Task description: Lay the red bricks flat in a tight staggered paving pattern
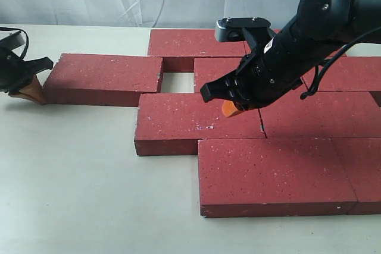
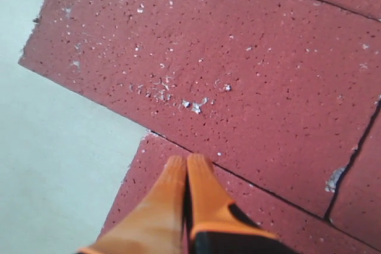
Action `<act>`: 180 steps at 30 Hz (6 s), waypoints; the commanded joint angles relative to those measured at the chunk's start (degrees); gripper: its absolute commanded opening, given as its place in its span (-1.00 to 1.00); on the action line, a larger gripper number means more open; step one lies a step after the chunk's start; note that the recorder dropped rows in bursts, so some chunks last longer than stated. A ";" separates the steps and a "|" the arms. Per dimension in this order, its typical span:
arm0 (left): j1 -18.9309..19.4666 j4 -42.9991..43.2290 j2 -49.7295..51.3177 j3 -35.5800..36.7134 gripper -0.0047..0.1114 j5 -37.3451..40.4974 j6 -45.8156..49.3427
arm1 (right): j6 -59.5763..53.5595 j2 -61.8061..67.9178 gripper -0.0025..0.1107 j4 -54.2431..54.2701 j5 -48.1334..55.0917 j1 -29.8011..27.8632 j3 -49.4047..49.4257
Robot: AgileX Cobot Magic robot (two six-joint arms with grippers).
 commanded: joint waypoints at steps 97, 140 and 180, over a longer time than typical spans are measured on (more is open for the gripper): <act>-11.05 6.22 -9.63 1.65 -0.92 -6.87 -2.29 | -0.29 0.02 -0.97 -0.02 -0.72 0.17 0.02; -18.38 16.83 -56.25 30.79 -0.92 -20.19 -8.92 | 19.65 -8.01 -0.97 -21.15 0.44 -1.78 0.02; -22.96 24.71 -92.31 59.89 -0.92 -52.18 -17.72 | 19.73 -58.79 -0.97 -22.67 -25.53 -18.12 33.31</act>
